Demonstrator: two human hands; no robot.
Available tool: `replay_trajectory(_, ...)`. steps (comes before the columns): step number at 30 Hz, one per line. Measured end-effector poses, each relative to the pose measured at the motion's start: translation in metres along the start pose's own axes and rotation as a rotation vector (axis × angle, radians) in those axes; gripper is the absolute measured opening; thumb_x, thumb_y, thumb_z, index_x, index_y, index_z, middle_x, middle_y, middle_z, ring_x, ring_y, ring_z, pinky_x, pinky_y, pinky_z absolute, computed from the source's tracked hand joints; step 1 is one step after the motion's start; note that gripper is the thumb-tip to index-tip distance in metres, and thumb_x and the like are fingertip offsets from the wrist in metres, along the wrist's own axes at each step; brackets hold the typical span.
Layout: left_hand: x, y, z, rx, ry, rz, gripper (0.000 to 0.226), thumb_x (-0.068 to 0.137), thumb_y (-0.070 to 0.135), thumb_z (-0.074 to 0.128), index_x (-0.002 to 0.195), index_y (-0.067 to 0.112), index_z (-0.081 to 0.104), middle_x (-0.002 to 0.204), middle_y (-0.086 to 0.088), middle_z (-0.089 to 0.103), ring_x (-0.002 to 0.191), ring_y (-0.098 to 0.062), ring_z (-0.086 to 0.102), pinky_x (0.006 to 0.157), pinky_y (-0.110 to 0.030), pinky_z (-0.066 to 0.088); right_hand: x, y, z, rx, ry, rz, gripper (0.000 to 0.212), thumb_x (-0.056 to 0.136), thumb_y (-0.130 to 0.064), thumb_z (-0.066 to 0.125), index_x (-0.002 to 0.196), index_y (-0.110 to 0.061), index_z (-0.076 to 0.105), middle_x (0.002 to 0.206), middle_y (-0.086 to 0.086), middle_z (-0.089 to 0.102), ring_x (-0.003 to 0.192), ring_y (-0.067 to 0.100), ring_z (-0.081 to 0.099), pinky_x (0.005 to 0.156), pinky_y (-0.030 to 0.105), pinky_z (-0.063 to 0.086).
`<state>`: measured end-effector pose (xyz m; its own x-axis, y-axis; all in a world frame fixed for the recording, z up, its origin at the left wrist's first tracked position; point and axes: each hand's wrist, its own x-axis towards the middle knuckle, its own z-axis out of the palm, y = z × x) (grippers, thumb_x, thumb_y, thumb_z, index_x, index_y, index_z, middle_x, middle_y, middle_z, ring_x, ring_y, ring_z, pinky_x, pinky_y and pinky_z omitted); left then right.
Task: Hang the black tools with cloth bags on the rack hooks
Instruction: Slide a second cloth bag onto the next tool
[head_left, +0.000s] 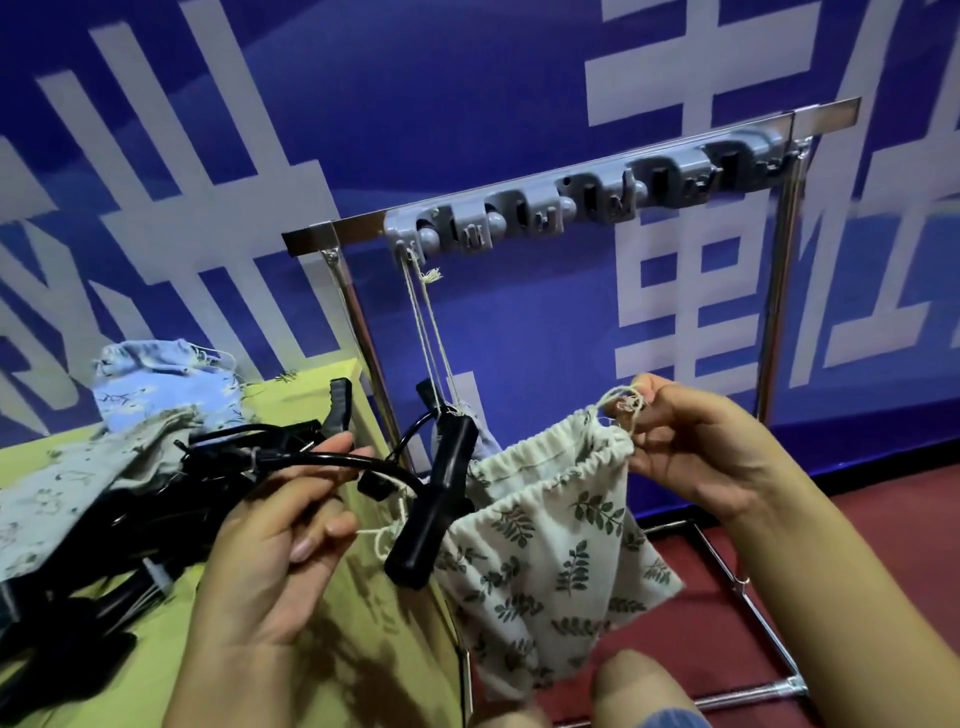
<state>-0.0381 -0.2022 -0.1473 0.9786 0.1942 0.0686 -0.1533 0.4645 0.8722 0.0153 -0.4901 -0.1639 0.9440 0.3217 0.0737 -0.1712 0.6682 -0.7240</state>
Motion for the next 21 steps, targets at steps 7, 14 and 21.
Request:
replay_trajectory(7, 0.003, -0.007, 0.006, 0.043, 0.046, -0.021, 0.026, 0.079, -0.001, 0.051, 0.077, 0.005, 0.076, 0.095, -0.018, 0.073, 0.024, -0.002, 0.023, 0.036, -0.013, 0.036, 0.003, 0.012, -0.003, 0.099, -0.077, 0.099, 0.043, 0.024, 0.004, 0.081, 0.055, -0.01, 0.055, 0.067, 0.014, 0.064, 0.048, 0.009, 0.048, 0.047, 0.023, 0.055)
replay_trajectory(14, -0.003, -0.015, 0.019, 0.133, 0.055, -0.021, 0.029, 0.091, -0.006, 0.037, 0.094, -0.001, 0.066, 0.094, -0.019, 0.073, 0.026, -0.001, 0.022, 0.038, -0.013, 0.037, 0.004, 0.015, 0.009, -0.117, -0.021, -0.072, 0.029, 0.076, 0.009, 0.058, 0.063, -0.011, 0.041, 0.06, 0.007, 0.06, 0.05, 0.008, 0.063, 0.046, 0.018, 0.05)
replay_trajectory(21, -0.001, -0.008, 0.021, 0.657, 0.039, 0.103, 0.023, 0.091, -0.003, 0.05, 0.083, 0.005, 0.07, 0.059, -0.02, 0.056, 0.028, -0.005, 0.028, 0.039, -0.016, 0.037, 0.009, 0.02, 0.0, -0.482, 0.26, -0.215, 0.034, 0.066, -0.039, 0.067, 0.064, -0.011, 0.047, 0.058, 0.005, 0.05, 0.062, 0.017, 0.056, 0.054, 0.023, 0.05)
